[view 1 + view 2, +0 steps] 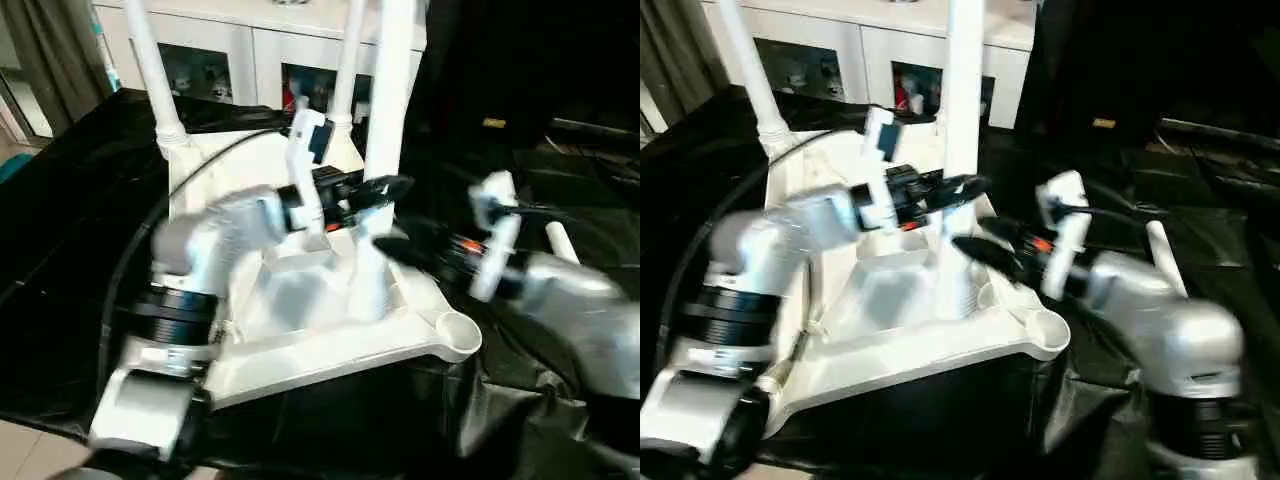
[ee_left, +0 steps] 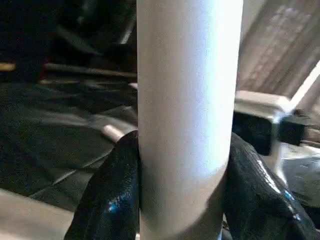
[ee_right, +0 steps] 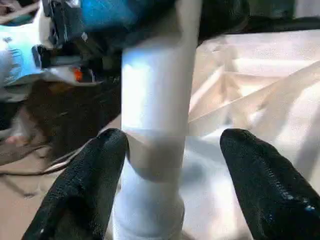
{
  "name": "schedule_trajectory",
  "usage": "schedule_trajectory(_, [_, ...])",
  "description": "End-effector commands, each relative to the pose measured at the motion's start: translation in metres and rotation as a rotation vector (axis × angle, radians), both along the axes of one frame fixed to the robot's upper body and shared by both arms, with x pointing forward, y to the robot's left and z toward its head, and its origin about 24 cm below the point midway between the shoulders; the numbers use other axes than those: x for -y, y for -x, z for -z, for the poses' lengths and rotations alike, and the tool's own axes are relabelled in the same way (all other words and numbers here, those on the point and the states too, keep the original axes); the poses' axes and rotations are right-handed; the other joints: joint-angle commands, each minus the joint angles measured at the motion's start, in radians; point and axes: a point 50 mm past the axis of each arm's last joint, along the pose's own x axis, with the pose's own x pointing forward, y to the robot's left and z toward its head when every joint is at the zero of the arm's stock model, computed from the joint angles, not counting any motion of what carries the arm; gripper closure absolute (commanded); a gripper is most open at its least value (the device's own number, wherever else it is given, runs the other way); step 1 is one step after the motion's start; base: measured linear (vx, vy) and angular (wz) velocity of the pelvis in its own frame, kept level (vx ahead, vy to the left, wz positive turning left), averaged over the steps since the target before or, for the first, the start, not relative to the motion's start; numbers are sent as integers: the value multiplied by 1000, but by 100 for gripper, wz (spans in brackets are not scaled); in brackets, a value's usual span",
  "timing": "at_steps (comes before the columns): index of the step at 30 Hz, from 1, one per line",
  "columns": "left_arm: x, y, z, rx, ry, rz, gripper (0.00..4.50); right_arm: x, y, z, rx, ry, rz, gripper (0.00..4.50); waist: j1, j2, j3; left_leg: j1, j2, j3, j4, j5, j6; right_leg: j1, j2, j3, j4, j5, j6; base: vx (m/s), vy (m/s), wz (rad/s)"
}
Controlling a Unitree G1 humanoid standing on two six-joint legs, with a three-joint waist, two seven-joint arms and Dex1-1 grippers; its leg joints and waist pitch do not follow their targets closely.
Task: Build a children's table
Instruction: Pick table leg
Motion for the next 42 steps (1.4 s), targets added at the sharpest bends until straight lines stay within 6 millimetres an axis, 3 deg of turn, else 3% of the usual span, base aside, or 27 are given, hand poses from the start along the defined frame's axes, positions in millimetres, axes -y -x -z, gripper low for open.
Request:
schedule_trajectory(1, [7, 7, -22, 51, 76, 90, 262, 3, 3, 0, -22, 9, -26, 123, 5, -16, -78, 17, 54, -23, -57, -67, 33, 49, -79, 51, -67, -79, -219, 0, 0, 0])
schedule_trajectory(7, [12, 17, -33, 64, 154, 187, 263, 0, 9, 1, -63, -17, -120, 123, 7, -16, -77, 16, 55, -25, -57, -75, 28, 50, -80, 50, -72, -107, -223, 0, 0, 0])
schedule_trajectory(9, [17, 18, -33, 64, 155, 196, 263, -4, 11, 2, -74, -30, -169, 123, 8, -10, -78, 17, 56, -26, -56, -77, 24, 49, -80, 50, -71, -108, -223, 0, 0, 0])
schedule_trajectory(11, [19, 18, -33, 58, 160, 198, 263, -6, 11, 4, -81, -29, -188, 123, 7, -14, -77, 16, 56, -25, -56, -78, 22, 50, -80, 51, -72, -103, -224, 0, 0, 0])
schedule_trajectory(12, [21, 19, -32, 54, 161, 199, 263, -6, 11, 5, -85, -25, -196, 150, 8, -16, -78, 15, 56, -25, -56, -75, 23, 51, -80, 50, -72, -98, -226, 0, 0, 0])
schedule_trajectory(16, [21, 18, -32, 51, 158, 187, 263, -9, 11, 6, -90, -27, -198, 157, 9, -18, -78, 14, 55, -26, -56, -74, 21, 52, -80, 50, -72, -112, -213, 0, 0, 0])
schedule_trajectory(18, [18, 18, -31, 48, 156, 180, 264, -10, 10, 5, -88, -40, -197, 196, 9, -18, -78, 15, 55, -26, -56, -75, 19, 50, -80, 50, -73, -120, -209, 0, 0, 0])
schedule_trajectory(23, [17, 18, -30, 48, 155, 177, 264, -10, 10, 4, -84, -50, -192, 228, 9, -16, -78, 16, 55, -26, -56, -74, 18, 49, -79, 50, -73, -113, -209, 0, 0, 0])
schedule_trajectory(25, [16, 15, -29, 50, 146, 137, 264, -12, 8, 3, -60, -44, -167, 232, 10, -15, -79, 16, 56, -26, -55, -73, 16, 49, -80, 51, -72, -107, -209, 0, 0, 0])
schedule_trajectory(27, [17, 8, -26, 22, 130, 73, 208, -12, 4, 3, -42, -27, -128, 239, 11, -12, -79, 16, 57, -26, -56, -75, 10, 48, -79, 51, -71, -105, -211, 0, 0, 0])
schedule_trajectory(30, [17, 4, -24, 0, 115, 33, 191, -11, 1, 3, -27, -13, -96, 245, 11, -12, -80, 18, 56, -27, -57, -79, 0, 47, -79, 50, -73, -111, -207, 0, 0, 0])
schedule_trajectory(31, [17, -1, -16, -4, 42, -53, 168, -11, -6, 5, -4, 22, -26, 248, 9, -1, -79, 18, 56, -28, -56, -85, -5, 45, -78, 51, -74, -105, -207, 0, 0, 0])
schedule_trajectory(33, [17, -4, -10, 10, -27, -128, 149, -10, -10, 6, 11, 52, 15, 249, 8, -7, -80, 17, 57, -30, -58, -87, -13, 49, -78, 50, -74, -105, -192, 0, 0, 0])
schedule_trajectory(34, [18, -4, -6, 13, -72, -170, 144, -10, -12, 6, 19, 70, 36, 249, 9, 0, -81, 18, 57, -31, -58, -90, -17, 49, -80, 51, -73, -107, -189, 0, 0, 0])
schedule_trajectory(41, [25, -4, -2, 15, -98, -234, 127, -12, -15, 9, 38, 121, 60, 250, 8, -7, -83, 15, 55, -28, -55, -68, 7, 52, -77, 50, -69, -54, -208, 0, 0, 0])
schedule_trajectory(42, [26, -4, -2, 15, -95, -236, 154, -12, -15, 9, 39, 125, 61, 250, 8, -8, -82, 14, 56, -28, -55, -72, 7, 51, -78, 51, -70, -56, -210, 0, 0, 0])
